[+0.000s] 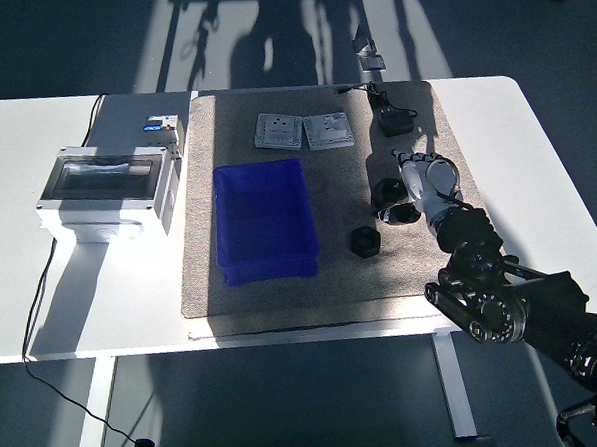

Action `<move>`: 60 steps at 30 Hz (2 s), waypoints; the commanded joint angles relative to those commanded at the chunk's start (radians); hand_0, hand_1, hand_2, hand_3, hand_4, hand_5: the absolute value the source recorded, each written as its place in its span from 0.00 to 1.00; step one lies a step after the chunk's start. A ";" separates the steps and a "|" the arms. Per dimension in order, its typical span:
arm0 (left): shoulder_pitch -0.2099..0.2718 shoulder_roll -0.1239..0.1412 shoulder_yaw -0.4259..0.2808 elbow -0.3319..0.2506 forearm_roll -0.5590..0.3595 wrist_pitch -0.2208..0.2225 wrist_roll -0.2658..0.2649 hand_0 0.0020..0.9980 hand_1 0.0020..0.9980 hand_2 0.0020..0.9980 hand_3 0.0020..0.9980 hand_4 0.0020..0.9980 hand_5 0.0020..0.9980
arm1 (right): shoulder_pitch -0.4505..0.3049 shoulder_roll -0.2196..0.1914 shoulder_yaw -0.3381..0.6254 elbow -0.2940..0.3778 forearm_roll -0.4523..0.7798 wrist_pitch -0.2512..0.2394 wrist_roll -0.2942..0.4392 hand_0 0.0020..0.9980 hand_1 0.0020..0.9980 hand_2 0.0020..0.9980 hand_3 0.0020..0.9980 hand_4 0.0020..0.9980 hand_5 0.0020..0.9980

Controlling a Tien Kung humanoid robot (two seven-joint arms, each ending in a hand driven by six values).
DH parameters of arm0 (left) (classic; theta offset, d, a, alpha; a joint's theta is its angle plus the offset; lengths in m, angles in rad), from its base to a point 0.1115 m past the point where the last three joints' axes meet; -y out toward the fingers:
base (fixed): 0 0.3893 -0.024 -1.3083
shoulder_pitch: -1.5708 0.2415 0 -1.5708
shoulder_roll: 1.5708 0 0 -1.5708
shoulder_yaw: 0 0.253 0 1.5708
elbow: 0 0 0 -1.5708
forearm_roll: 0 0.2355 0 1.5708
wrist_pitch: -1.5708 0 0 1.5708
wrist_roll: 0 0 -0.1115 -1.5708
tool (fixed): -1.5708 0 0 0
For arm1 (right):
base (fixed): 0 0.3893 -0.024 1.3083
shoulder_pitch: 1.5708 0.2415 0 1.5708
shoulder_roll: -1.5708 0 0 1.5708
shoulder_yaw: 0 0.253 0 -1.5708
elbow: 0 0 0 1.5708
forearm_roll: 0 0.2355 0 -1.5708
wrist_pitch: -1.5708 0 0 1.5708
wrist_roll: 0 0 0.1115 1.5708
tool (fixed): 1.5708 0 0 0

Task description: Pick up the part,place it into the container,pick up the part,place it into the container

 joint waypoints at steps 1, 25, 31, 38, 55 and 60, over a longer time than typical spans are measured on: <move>0.000 0.000 0.000 0.000 0.001 0.000 0.000 0.69 0.72 0.73 0.65 1.00 0.95 | 0.000 0.000 0.000 -0.001 0.002 0.002 0.001 1.00 0.96 0.93 0.95 0.93 0.39; -0.003 0.004 0.003 0.000 0.017 -0.001 -0.001 0.69 0.71 0.73 0.65 0.98 0.96 | -0.017 -0.001 0.009 0.069 -0.006 0.045 0.051 0.78 0.25 0.67 0.67 0.41 0.00; -0.003 0.005 0.002 0.000 0.024 0.000 -0.002 0.69 0.71 0.72 0.65 0.98 0.96 | -0.020 -0.028 0.050 0.113 -0.016 -0.026 0.076 0.74 0.23 0.67 0.68 0.30 0.00; 0.000 0.005 0.002 0.000 0.024 0.002 -0.004 0.69 0.71 0.73 0.65 0.98 0.97 | -0.034 -0.074 0.069 0.259 0.028 -0.136 0.103 0.72 0.23 0.67 0.68 0.27 0.00; -0.003 0.006 0.001 0.000 0.025 0.004 -0.006 0.69 0.71 0.72 0.65 0.97 0.99 | -0.029 -0.061 -0.180 0.631 -0.046 -0.046 0.059 0.80 0.38 0.68 0.68 0.39 0.01; -0.002 0.006 0.002 0.000 0.020 0.005 -0.007 0.69 0.71 0.72 0.65 0.97 1.00 | -0.025 -0.056 -0.195 0.630 -0.067 0.016 0.021 0.97 0.80 0.82 0.87 0.61 0.14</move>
